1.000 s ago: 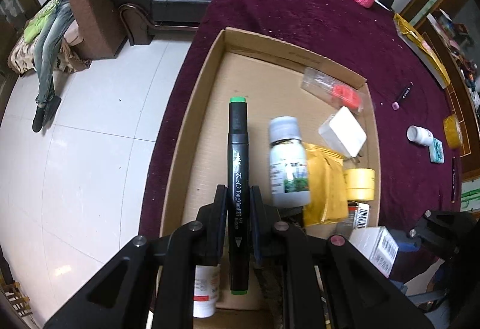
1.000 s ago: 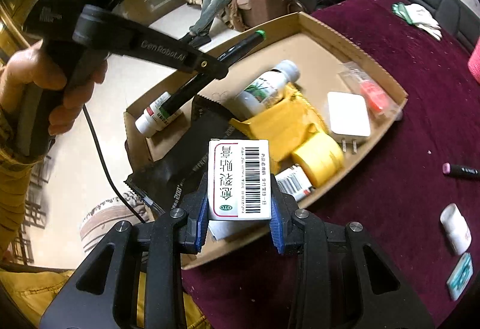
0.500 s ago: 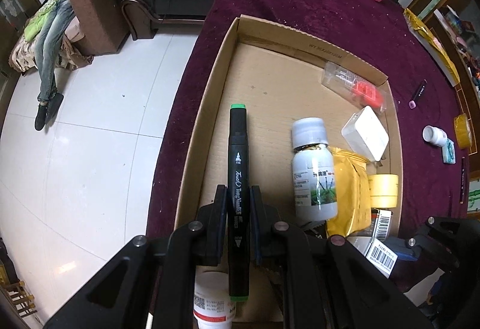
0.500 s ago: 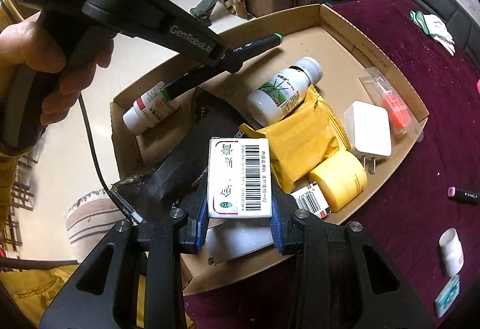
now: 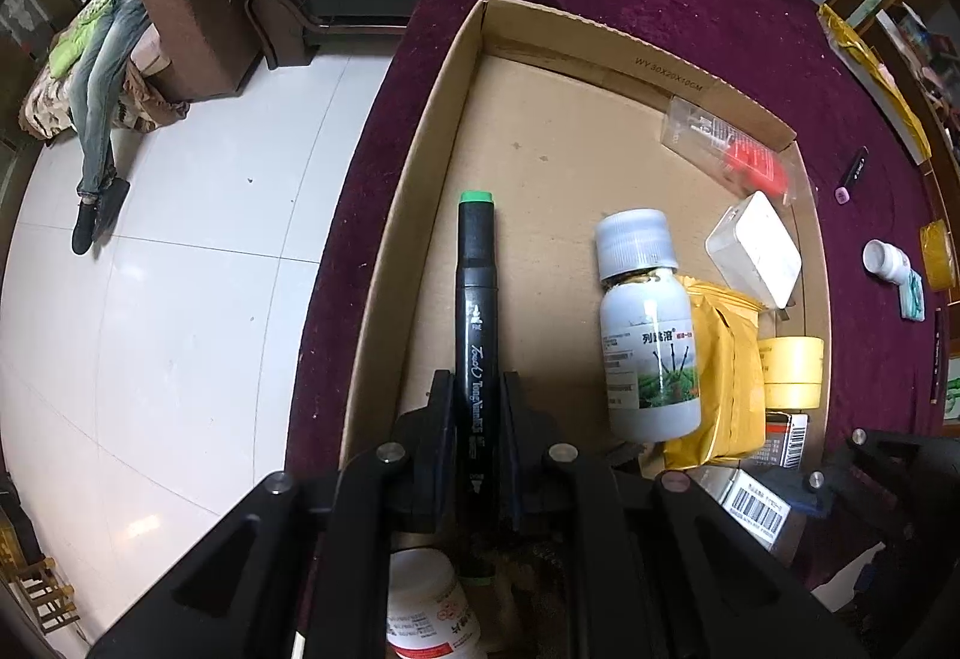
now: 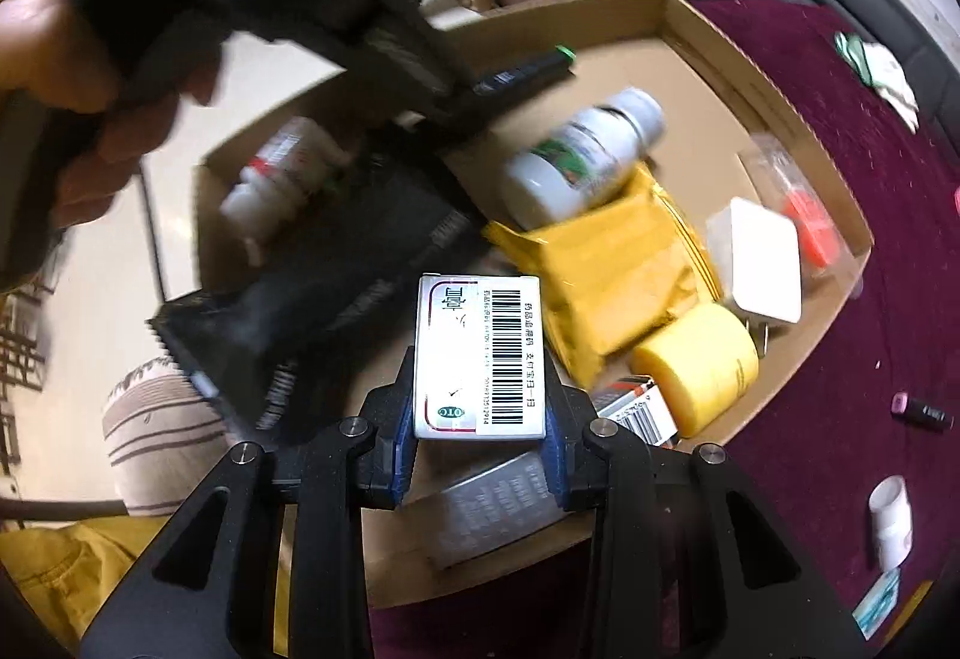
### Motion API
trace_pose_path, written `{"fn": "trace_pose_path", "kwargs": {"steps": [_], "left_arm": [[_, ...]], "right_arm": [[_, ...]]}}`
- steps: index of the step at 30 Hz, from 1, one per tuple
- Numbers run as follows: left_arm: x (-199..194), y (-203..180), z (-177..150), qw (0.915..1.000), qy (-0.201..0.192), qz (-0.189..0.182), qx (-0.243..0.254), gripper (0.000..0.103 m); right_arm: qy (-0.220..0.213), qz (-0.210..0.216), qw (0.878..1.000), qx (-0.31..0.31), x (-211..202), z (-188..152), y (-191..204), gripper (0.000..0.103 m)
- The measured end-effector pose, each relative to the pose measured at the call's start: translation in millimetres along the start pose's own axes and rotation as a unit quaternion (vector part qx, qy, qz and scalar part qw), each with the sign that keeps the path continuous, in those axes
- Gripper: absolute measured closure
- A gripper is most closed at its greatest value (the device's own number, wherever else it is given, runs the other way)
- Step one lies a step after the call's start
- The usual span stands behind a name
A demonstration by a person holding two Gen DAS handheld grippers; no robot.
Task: Organize objects
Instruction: 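Lower the marker into the tray with the left gripper while the right gripper releases the card there, then move both open grippers back over the remaining items on the table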
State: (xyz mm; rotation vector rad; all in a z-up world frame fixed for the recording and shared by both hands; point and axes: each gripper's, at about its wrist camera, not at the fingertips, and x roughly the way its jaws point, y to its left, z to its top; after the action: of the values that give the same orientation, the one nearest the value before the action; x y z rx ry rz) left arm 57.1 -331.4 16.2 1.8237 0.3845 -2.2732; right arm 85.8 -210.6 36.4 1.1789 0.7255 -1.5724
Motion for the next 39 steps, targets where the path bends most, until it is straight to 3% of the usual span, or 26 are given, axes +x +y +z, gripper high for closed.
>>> {"fn": "trace_pose_path", "kwargs": {"steps": [11,13,17,20,21,22,30,33,36,39], "left_arm": [[-1,-2,-2,1.0000,0.008,0.000,-0.006,0.089],[-1,-2,-3,0.9999,0.011,-0.001,-0.006,0.089],[-1,-3,-4,0.9998,0.019,-0.003,-0.006,0.088],[-2,-3,-4,0.9997,0.021,-0.006,-0.005,0.066],[-2,-3,-4,0.9997,0.022,-0.005,-0.005,0.051],[-2,-2,-4,0.9996,0.025,-0.014,-0.007,0.043],[-22,-18,-10,0.9996,0.023,-0.010,0.012,0.037],[-33,-32,-12,0.9991,0.019,-0.021,0.031,0.037],[-43,-48,-17,0.9982,0.015,-0.034,0.047,0.027],[-52,-72,-18,0.9962,0.012,-0.047,0.072,0.026]], "right_arm": [[-0.008,0.039,0.999,0.016,-2,-4,-5,0.067],[-0.013,0.047,0.999,0.020,-4,-4,-7,0.057],[-0.026,0.053,0.998,0.029,-10,-9,-4,0.051],[-0.035,0.058,0.997,0.033,-17,-15,-3,0.047],[-0.040,0.059,0.997,0.033,-20,-16,-2,0.044],[-0.043,0.059,0.997,0.034,-23,-17,-2,0.044],[-0.086,0.063,0.992,0.065,-55,-34,-17,0.043],[-0.095,0.061,0.990,0.082,-68,-51,-27,0.039],[-0.098,0.050,0.988,0.109,-75,-73,-45,0.037],[-0.099,0.034,0.984,0.145,-80,-97,-70,0.036]]}}
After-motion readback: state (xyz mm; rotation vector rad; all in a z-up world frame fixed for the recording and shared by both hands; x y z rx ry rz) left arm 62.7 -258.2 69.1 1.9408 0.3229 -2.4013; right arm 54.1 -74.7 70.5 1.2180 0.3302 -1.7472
